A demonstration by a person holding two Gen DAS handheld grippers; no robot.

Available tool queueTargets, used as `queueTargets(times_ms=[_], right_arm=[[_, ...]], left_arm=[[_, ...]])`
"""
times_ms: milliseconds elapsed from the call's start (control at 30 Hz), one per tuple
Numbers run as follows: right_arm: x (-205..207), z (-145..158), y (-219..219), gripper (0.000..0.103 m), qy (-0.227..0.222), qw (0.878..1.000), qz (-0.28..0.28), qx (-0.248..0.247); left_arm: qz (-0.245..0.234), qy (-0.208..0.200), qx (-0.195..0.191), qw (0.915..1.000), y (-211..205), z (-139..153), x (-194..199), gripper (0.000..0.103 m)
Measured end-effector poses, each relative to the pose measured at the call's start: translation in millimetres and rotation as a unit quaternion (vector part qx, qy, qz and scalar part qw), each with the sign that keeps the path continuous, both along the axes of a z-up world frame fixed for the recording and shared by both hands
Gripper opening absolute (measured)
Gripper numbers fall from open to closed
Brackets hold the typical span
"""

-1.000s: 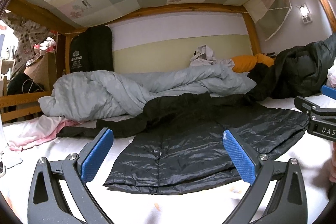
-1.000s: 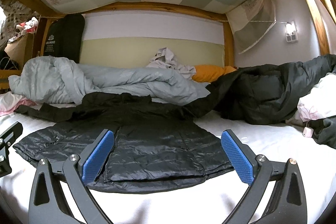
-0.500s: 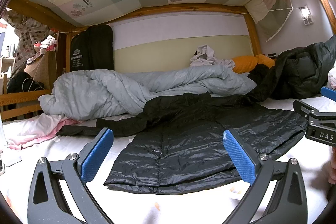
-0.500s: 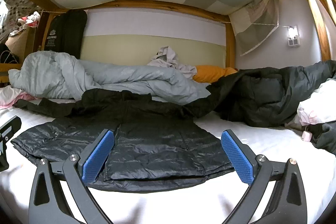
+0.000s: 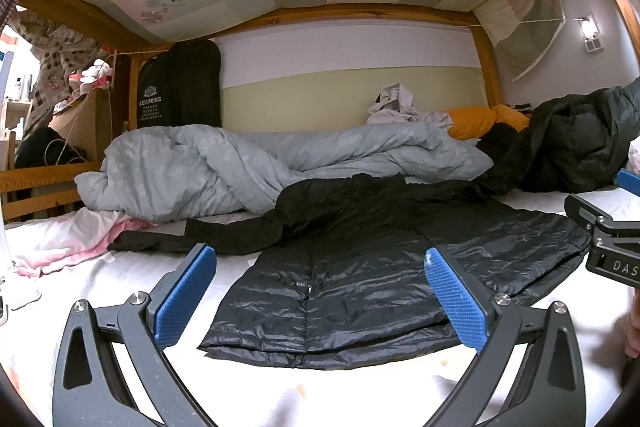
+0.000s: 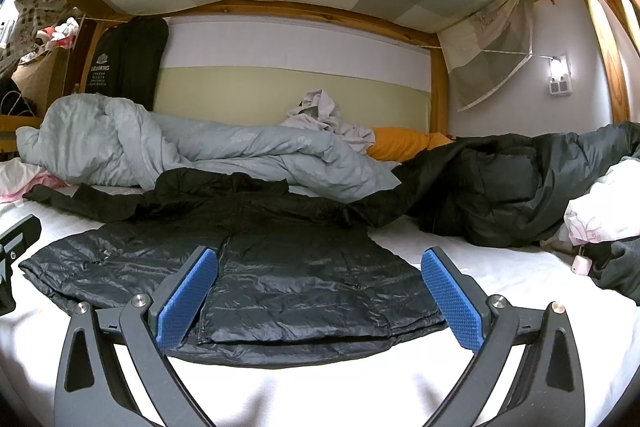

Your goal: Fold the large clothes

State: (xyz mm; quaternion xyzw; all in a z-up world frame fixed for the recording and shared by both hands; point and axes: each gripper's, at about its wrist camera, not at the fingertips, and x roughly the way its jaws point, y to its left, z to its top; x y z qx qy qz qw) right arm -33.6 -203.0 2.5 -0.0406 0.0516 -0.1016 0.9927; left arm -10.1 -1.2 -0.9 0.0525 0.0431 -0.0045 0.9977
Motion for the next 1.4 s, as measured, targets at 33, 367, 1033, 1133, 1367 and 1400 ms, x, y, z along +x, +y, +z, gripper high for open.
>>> queueTargets(times_ms=[33, 367, 1033, 1133, 1367, 1400], right_arm=[[-0.1, -0.1, 0.1, 0.103, 0.000, 1.000, 0.000, 0.000], [0.1, 0.3, -0.2, 0.103, 0.000, 1.000, 0.000, 0.000], [13.1, -0.7, 0.5, 0.103, 0.069, 0.997, 0.028, 0.001], [22.2, -2.6, -3.2, 0.103, 0.140, 0.988, 0.056, -0.021], [29.5, -0.6, -34.3, 0.103, 0.238, 0.965, 0.102, -0.032], [28.9, -2.5, -36.2, 0.103, 0.243, 0.964, 0.103, -0.038]], left_arm=[[0.000, 0.000, 0.000, 1.0000, 0.1, 0.0, 0.0, 0.103], [0.000, 0.000, -0.001, 1.0000, 0.3, 0.0, -0.1, 0.103], [-0.019, 0.059, 0.001, 0.9981, 6.7, 0.4, 10.9, 0.103], [-0.033, 0.132, 0.038, 0.9900, 7.8, -3.7, 22.1, 0.103], [-0.052, 0.186, 0.145, 0.9702, 2.4, -8.1, 28.3, 0.103], [-0.055, 0.192, 0.156, 0.9673, 1.2, -9.7, 28.7, 0.103]])
